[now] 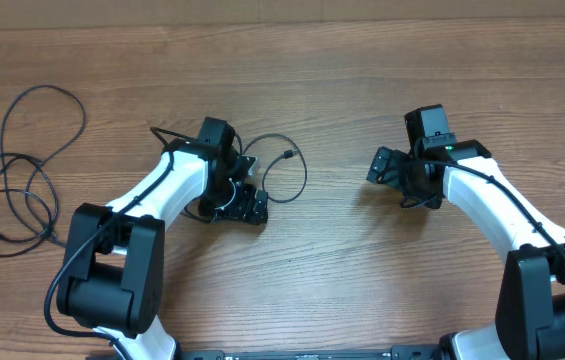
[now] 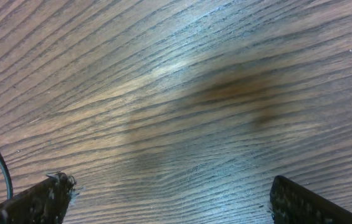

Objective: Untangle cables

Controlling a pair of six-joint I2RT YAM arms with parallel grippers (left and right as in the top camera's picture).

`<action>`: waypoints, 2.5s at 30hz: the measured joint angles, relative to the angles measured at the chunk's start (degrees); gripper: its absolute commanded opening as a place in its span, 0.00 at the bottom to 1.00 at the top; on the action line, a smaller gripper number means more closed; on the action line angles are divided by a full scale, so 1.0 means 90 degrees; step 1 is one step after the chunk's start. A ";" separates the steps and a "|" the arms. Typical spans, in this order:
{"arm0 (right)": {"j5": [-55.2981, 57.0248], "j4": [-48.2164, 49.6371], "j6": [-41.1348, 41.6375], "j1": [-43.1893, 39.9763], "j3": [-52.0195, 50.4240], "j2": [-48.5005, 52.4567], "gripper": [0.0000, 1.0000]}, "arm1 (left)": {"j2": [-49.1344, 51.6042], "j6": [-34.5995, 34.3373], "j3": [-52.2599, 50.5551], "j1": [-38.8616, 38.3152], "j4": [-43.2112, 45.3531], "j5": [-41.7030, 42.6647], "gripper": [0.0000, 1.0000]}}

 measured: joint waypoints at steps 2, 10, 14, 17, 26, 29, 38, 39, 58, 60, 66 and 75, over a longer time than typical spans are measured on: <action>0.0000 -0.0002 -0.0005 0.0000 0.0000 0.0000 1.00 | 0.0012 0.0078 -0.0053 0.0000 -0.0015 0.0126 0.52; 0.0000 0.0000 -0.0002 0.0000 0.0000 0.0000 1.00 | 0.0036 0.0503 0.0270 0.0000 -0.0597 0.0542 0.70; -0.0002 -0.0002 0.0000 0.0000 0.0000 0.0000 1.00 | 0.0036 0.0580 0.0850 0.0000 -0.0852 0.0600 1.00; 0.0000 0.0002 -0.0005 0.0000 0.0000 0.0000 1.00 | 0.0036 0.0510 0.1095 0.0000 -0.0882 0.0617 1.00; 0.0000 0.0000 -0.0002 0.0000 0.0000 0.0000 1.00 | 0.0036 0.0253 0.1132 0.0000 -0.0386 0.0787 0.04; 0.0000 0.0002 -0.0002 0.0000 0.0000 0.0000 1.00 | 0.0036 0.0180 0.1132 -0.0002 -0.0199 0.1144 0.04; -0.0002 -0.0002 0.0000 0.0002 0.0000 0.0000 1.00 | 0.0036 -0.1496 0.1132 -0.0447 0.0301 0.0452 0.36; -0.0002 0.0002 -0.0002 0.0000 0.0000 0.0000 1.00 | 0.0036 -0.1821 0.1132 -0.0522 0.0277 0.0170 0.29; -0.0002 0.0000 -0.0002 0.0000 0.0000 0.0000 1.00 | 0.0036 -0.5034 0.1132 -0.1919 0.0471 -0.2327 0.20; 0.0000 0.0000 -0.0002 0.0000 0.0000 0.0000 1.00 | 0.0036 -0.5214 0.1132 -0.1916 0.0471 -0.2368 0.44; 0.0000 -0.0002 -0.0002 0.0000 0.0000 0.0000 1.00 | 0.0036 -0.6113 0.1132 -0.1916 0.0474 -0.2630 0.46; 0.0000 0.0000 -0.0007 0.0000 0.0000 0.0000 1.00 | 0.0036 -0.7400 0.1134 -0.1916 0.0483 -0.2977 0.42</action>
